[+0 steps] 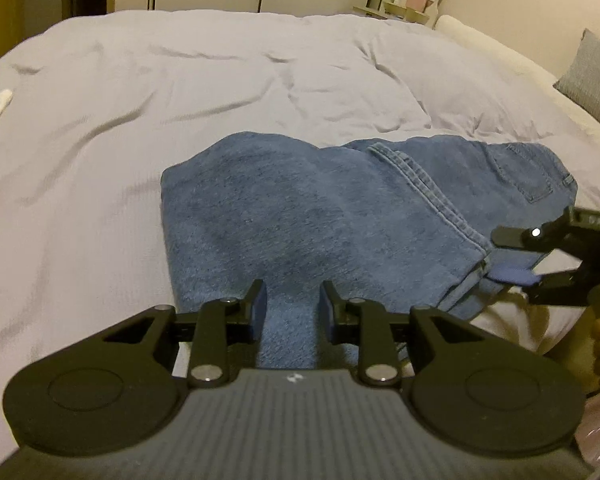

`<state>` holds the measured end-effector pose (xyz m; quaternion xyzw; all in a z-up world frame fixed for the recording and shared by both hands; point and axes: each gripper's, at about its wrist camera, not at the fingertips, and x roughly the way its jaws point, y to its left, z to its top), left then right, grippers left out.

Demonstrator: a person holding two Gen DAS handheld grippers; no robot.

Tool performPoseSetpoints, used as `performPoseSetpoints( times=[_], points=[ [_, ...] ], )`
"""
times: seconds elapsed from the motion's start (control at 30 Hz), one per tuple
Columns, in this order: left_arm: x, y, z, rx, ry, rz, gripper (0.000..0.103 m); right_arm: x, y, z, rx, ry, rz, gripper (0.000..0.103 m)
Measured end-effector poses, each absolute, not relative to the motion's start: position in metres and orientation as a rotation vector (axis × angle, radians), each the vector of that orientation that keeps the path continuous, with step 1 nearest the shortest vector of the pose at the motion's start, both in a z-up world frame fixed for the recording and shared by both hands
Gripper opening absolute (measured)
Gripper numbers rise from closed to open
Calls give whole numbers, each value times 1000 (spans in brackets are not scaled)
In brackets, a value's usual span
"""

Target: Fold clothes

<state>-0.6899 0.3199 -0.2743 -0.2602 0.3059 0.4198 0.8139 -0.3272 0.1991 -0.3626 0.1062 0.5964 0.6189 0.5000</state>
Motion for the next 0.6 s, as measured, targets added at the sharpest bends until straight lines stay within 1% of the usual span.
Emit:
performPoseSetpoints(
  times=[0.17, 0.2, 0.23, 0.33, 0.47, 0.5, 0.53, 0.6],
  points=[
    [-688, 321, -271, -556, 655, 894, 24, -332, 199, -373, 290, 1472, 1475, 59],
    [-687, 321, -271, -553, 658, 894, 24, -332, 197, -373, 299, 1475, 1467, 58],
    [-686, 322, -271, -550, 660, 894, 24, -330, 194, -374, 314, 1484, 1459, 54],
    [-684, 320, -272, -547, 667, 894, 28, -326, 187, -378, 364, 1512, 1443, 52],
    [-681, 318, -275, -535, 679, 898, 28, -334, 188, -379, 372, 1540, 1476, 52],
    [-681, 317, -275, -535, 678, 897, 29, -338, 190, -383, 365, 1565, 1482, 51],
    [-681, 317, -275, -535, 679, 896, 29, -341, 191, -386, 360, 1577, 1473, 49],
    [-680, 317, -275, -535, 686, 897, 29, -343, 195, -390, 378, 1556, 1457, 47]
  ],
)
